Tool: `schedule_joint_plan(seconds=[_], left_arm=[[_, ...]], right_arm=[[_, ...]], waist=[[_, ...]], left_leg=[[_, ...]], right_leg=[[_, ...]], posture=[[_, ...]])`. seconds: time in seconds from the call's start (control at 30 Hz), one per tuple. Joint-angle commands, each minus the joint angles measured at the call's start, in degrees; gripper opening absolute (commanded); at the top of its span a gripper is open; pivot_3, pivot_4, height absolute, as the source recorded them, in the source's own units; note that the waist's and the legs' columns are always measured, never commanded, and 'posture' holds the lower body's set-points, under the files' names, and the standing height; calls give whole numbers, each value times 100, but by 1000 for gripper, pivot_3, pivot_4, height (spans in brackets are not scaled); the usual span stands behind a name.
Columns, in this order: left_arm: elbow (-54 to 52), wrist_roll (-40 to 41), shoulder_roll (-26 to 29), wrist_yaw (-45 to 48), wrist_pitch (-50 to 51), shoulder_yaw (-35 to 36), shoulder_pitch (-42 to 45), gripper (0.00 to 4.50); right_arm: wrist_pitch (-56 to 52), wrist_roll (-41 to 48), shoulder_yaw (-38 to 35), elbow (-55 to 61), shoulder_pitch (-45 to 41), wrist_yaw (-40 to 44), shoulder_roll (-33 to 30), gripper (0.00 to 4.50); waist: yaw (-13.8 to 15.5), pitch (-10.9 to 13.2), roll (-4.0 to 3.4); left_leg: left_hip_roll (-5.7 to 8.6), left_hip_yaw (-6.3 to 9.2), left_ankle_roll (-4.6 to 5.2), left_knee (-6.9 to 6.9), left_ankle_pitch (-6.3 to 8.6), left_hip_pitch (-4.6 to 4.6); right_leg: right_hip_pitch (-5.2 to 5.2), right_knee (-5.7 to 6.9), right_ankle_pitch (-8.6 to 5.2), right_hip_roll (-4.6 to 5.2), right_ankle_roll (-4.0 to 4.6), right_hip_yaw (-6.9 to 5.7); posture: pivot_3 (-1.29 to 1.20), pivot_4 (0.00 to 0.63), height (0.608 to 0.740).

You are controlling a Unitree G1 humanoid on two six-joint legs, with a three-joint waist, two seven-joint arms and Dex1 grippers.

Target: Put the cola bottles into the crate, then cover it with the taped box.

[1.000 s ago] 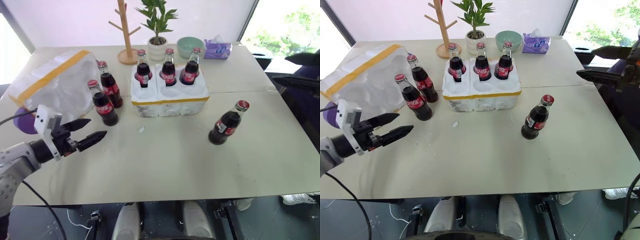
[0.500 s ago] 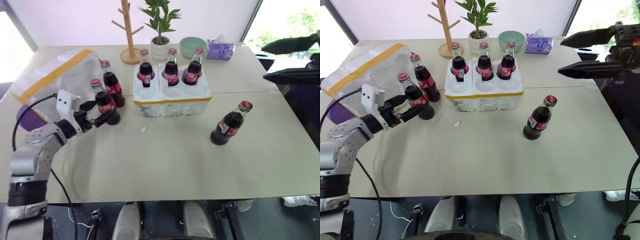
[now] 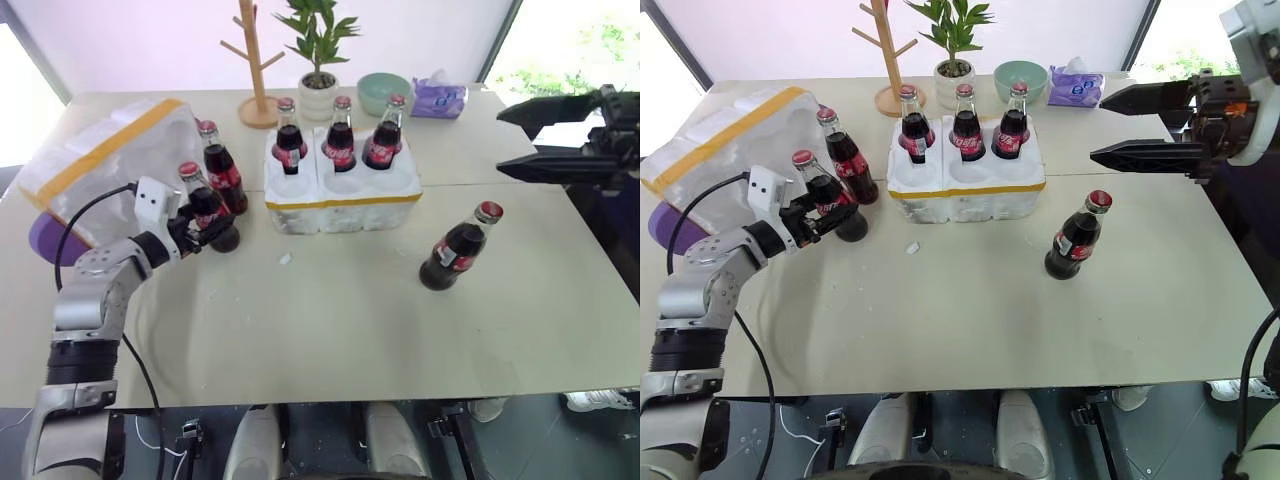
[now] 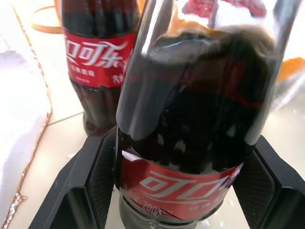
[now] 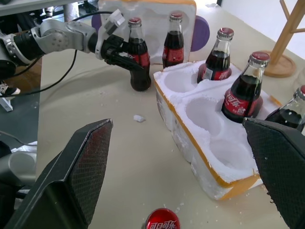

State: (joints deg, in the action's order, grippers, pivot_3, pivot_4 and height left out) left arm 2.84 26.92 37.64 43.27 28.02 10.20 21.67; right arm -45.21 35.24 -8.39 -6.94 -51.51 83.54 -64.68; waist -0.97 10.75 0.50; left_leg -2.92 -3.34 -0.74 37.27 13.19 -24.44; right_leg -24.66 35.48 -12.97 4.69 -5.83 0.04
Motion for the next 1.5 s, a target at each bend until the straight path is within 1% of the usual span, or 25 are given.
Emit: schedule_joint_plan(seconds=[0.03, 0.1, 0.17, 0.23, 0.27, 0.33, 0.4, 0.47, 0.57, 0.67, 0.8, 0.87, 0.97, 1.03, 1.1, 1.17, 1.27, 1.33, 1.43, 1.5], left_arm=[[-1140, 1005, 434, 800, 852, 186, -189, 2741], [-1633, 1763, 706, 1126, 1591, 281, -110, 2741], [-1873, 2459, 800, 1247, 2174, 331, 369, 2741], [-1815, 2817, 672, 1095, 2469, 320, 957, 2741], [-1647, 2798, 460, 873, 2478, 254, 1361, 2741], [-1065, 2415, -181, 271, 2192, 23, 2286, 2741], [-638, 2063, -612, -95, 1965, -112, 2826, 2741], [81, 1489, -1153, -367, 1446, -396, 3395, 2741], [1006, 827, -1669, -433, 786, -705, 3910, 2741], [2310, 198, -2230, -207, 61, -1108, 4358, 2741], [3468, -541, -2567, -45, -712, -1437, 4632, 2741], [3918, -730, -2758, -36, -994, -1451, 4759, 2741], [4330, -1048, -2948, 68, -1231, -1586, 4837, 2741], [4437, -1369, -2994, 96, -1429, -1773, 4797, 2741], [4376, -1615, -2973, 119, -1610, -1888, 4710, 3808], [4110, -1673, -2904, 194, -1596, -1884, 4576, 4440], [3130, -1365, -2658, 405, -1222, -1609, 4165, 4440], [2192, -986, -2415, 548, -819, -1329, 3788, 4440], [728, -289, -1936, 433, -31, -678, 3173, 4440], [71, 23, -1589, 228, 396, -239, 2796, 4440]], right_arm=[[-48, 157, -269, 187, 48, -102, -92, 4500], [101, 73, -304, 229, 115, -208, -64, 4500], [173, 18, -305, 207, 146, -305, -49, 4500], [197, 26, -307, 184, 162, -353, -40, 4500], [214, 24, -315, 178, 177, -393, -34, 4500], [253, 7, -329, 171, 229, -476, -20, 4500], [291, 6, -338, 178, 271, -526, -6, 4500], [394, -71, -358, 167, 335, -665, 23, 4500], [464, -111, -379, 155, 384, -844, 58, 4500], [482, -108, -455, 184, 499, -1057, 101, 4500], [554, -136, -513, 217, 688, -1245, 103, 4500], [586, -162, -529, 194, 778, -1335, 103, 4500], [666, -231, -512, 155, 899, -1422, 103, 4500], [761, -350, -451, 114, 974, -1474, 97, 4500], [880, -448, -399, 80, 1035, -1491, 103, 4500], [937, -484, -384, 45, 1054, -1506, 129, 4500], [966, -518, -386, 8, 1042, -1567, 181, 4500], [969, -505, -409, 37, 1061, -1571, 194, 4500], [918, -426, -476, 159, 1078, -1560, 189, 4500], [813, -325, -511, 255, 990, -1563, 191, 4500]], waist=[[9, 1, 0], [36, 10, 11], [69, 12, 12], [120, 14, 15], [137, 14, 16], [181, 13, 15], [170, 14, 19], [166, 13, 19], [154, 14, 19], [156, 14, 19], [145, 14, 19], [145, 15, 19], [170, 15, 19], [185, 15, 19], [189, 15, 19], [174, 15, 19], [139, 14, 18], [104, 14, 17], [33, 14, 15], [2, 14, 15]], left_leg=[[0, 0, 0, -4, 0, -2], [0, 0, 0, -5, 0, -6], [0, 9, -3, 0, -2, -12], [1, 13, -8, 12, -5, -16], [1, 15, -8, 23, -6, -16], [2, 18, -7, 46, -6, -11], [5, 25, -6, 68, -5, -12], [9, 22, -1, 72, -2, -13], [9, 22, 0, 72, -2, -13], [8, 22, 1, 65, -2, -16], [8, 23, 8, 63, 2, -34], [8, 23, 9, 65, 3, -55], [8, 24, 9, 80, 2, -99], [9, 24, 9, 84, 2, -102], [9, 26, 9, 84, 1, -100], [9, 25, 8, 88, 1, -99], [9, 26, 8, 90, 1, -96], [7, 26, 7, 88, 1, -92], [4, 35, 6, 83, 0, -90], [4, 35, 6, 83, -1, -89]], right_leg=[[-4, -1, 0, 0, 0, 0], [-9, 3, 0, 0, 0, 0], [-11, 8, -7, -1, 12, -4], [-9, 10, -12, -1, 20, -5], [-4, 10, -12, -3, 20, -5], [15, 12, -11, -3, 18, -6], [30, 11, -1, -5, 1, -9], [33, 9, 8, -3, -16, -4], [31, 9, 9, -5, -19, -5], [19, 11, 10, -9, -22, -4], [7, 6, 9, -10, -25, -5], [-12, 5, 9, -9, -26, -5], [-59, 29, 10, -9, -27, -5], [-65, 39, 11, -8, -29, -5], [-63, 43, 11, -7, -29, -6], [-62, 43, 11, -6, -28, -5], [-62, 49, 11, -5, -28, -3], [-65, 59, 11, -6, -28, -2], [-67, 69, 10, -11, -27, -4], [-67, 70, 11, -10, -27, -3]], posture=[[0, 150, 740], [0, 150, 740], [0, 150, 740], [0, 150, 740], [0, 150, 740], [0, 150, 740], [0, 150, 740], [0, 150, 740], [0, 150, 740], [0, 150, 740], [0, 150, 740], [0, 150, 740], [0, 150, 740], [0, 150, 740], [0, 150, 740], [0, 150, 740], [0, 150, 740], [0, 150, 740], [0, 150, 740], [0, 150, 740]])
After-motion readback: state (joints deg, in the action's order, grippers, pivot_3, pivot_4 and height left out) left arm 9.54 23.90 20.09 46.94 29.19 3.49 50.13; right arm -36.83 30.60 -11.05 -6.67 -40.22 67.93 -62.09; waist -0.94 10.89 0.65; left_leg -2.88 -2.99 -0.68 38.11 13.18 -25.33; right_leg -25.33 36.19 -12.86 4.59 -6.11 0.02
